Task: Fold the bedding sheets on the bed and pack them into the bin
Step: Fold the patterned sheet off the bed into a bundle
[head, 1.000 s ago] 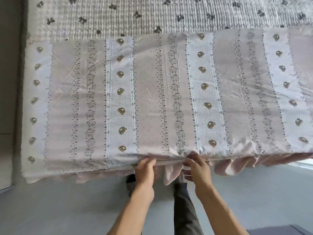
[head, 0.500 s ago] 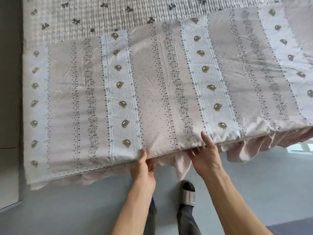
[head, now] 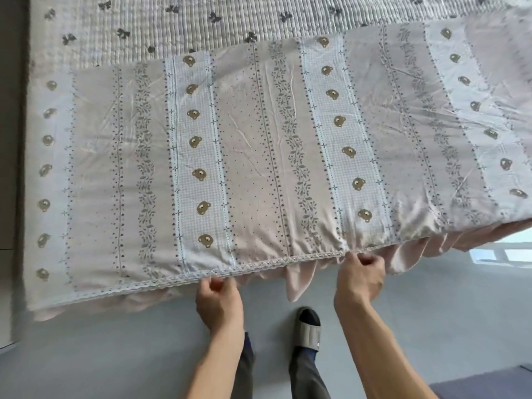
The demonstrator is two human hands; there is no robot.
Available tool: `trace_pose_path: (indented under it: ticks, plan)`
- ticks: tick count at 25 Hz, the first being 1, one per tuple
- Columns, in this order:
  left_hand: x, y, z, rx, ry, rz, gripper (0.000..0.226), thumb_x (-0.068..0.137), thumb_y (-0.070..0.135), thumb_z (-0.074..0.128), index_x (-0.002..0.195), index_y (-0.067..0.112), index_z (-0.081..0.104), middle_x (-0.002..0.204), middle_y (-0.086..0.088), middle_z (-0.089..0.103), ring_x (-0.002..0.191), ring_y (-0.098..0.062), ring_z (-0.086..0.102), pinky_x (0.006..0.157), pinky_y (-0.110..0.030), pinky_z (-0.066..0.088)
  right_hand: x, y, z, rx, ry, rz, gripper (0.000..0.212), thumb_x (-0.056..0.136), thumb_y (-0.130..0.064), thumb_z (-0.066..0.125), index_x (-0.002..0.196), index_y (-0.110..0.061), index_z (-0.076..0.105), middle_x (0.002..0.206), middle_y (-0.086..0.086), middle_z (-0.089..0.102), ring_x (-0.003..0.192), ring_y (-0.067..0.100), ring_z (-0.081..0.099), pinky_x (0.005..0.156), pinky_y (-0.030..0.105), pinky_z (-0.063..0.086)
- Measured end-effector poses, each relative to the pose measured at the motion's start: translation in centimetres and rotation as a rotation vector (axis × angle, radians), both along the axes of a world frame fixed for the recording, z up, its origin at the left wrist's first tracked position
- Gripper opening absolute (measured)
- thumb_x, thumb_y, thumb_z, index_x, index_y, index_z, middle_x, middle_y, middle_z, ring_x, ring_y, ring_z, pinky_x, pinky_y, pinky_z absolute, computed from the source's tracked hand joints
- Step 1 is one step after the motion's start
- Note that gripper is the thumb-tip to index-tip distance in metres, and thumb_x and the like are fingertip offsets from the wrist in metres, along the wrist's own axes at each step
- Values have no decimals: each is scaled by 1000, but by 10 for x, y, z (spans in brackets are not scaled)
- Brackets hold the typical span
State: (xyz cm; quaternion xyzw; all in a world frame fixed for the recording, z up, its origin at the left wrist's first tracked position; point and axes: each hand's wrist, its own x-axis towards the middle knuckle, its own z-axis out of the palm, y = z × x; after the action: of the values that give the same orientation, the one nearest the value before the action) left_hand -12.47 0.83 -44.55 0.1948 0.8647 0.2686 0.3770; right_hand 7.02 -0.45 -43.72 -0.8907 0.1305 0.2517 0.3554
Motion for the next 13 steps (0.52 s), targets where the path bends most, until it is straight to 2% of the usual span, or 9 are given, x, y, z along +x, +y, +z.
trace_pose_path:
  ticks: [1,2,3,4,5,6,8,10,13]
  plan:
    - [-4,0,1,147,145,-275,18,77,7,69,89,15,58,91,-7,62,85,-29,60,75,-42,53,-13,2,7,65,-185,312,14,87,-15,62,97,-19,53,91,3,61,81,24,59,75,35,47]
    - [-13,1,-1,204,288,-554,33,79,11,69,109,19,58,117,-8,59,106,-27,56,87,-42,51,-26,3,8,105,-341,665,24,86,-15,62,107,-23,53,108,0,60,97,23,58,83,37,48]
    - [-26,3,-8,142,379,-822,54,81,17,69,132,23,49,145,-8,42,129,-26,43,96,-41,47,-34,2,4,78,-418,1019,35,86,-16,63,119,-25,53,125,-2,53,110,21,52,89,38,47]
    - [-40,7,-13,-15,404,-1030,72,84,21,66,148,27,32,161,-3,16,144,-24,23,102,-39,43,-40,1,-2,-16,-395,1328,43,87,-19,61,128,-26,51,137,-3,45,119,22,46,92,39,47]
    - [-55,11,-11,-198,384,-1157,80,87,20,62,154,31,19,164,4,-2,149,-22,10,106,-37,41,-46,0,-3,-156,-315,1531,44,88,-21,57,131,-27,49,141,-4,39,123,23,42,94,39,47]
    - [-67,16,-2,-343,312,-1191,79,89,19,58,155,32,16,164,5,-1,149,-21,13,107,-35,41,-50,-1,1,-306,-236,1639,41,89,-22,52,130,-28,50,140,-5,40,123,23,42,95,38,46]
    - [-81,26,31,-425,144,-1065,63,91,28,57,149,29,33,156,0,34,134,-18,45,100,-30,46,-59,-4,31,-362,-149,1659,37,90,-23,47,125,-28,53,134,-7,46,118,20,45,96,35,42]
    - [-88,39,84,-310,129,-1004,56,92,32,55,145,26,40,148,2,47,122,-15,56,98,-29,48,-70,4,82,-244,-200,1653,37,90,-25,47,127,-30,52,137,-11,44,117,14,44,95,30,41]
    - [-106,52,173,-133,134,-932,54,94,31,54,146,28,38,150,6,43,126,-13,54,104,-27,45,-91,29,171,-26,-293,1731,37,93,-31,50,130,-33,50,140,-15,39,117,8,43,97,25,41]
